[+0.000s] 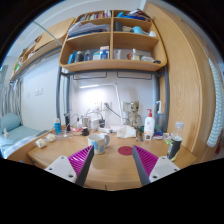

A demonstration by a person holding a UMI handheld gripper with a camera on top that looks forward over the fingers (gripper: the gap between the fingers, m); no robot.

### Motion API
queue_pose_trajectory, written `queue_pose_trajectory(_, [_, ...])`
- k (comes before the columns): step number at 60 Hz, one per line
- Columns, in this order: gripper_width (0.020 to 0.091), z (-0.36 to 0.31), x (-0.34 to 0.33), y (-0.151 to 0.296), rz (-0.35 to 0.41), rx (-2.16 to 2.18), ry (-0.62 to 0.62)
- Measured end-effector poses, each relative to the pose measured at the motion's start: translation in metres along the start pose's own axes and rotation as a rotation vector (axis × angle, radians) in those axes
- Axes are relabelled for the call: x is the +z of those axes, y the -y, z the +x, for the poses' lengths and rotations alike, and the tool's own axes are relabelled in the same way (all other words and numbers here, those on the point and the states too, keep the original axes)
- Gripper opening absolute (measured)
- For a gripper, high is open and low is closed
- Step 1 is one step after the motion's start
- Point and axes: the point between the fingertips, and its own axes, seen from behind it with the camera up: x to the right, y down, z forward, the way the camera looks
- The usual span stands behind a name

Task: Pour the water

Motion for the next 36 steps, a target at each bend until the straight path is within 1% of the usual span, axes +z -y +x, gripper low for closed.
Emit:
queue_pose_trajectory(7, [0.0781,0.042,0.0,-0.031,-0.034,0.043,-0.046])
queue_pose_trajectory(8, [0.0779,0.038,0.001,-0.023,-0.036,0.048,-0.055])
queue_pose_trajectory(9, [0.0779,0.059,0.001,-0.039,-0.043,0.061,-0.06])
queue_pose_trajectory(11, [0.078,0.076,0.001,-0.05,-0.047,0.08,-0.074])
queue_pose_trajectory(18, [0.0781,0.141,0.003,-0.072,-0.043,0.125,-0.14])
queue_pose_trajectory(20, [0.077,0.162,0.006,-0.075,-0.041,0.125,-0.168])
queue_pose_trajectory(27, [0.0777,0.221,0.023,-0.075,-0.033,0.089,-0.237])
queue_pose_trajectory(36, [0.0777,0.253,0.062,-0.061,0.003,0.053,-0.217])
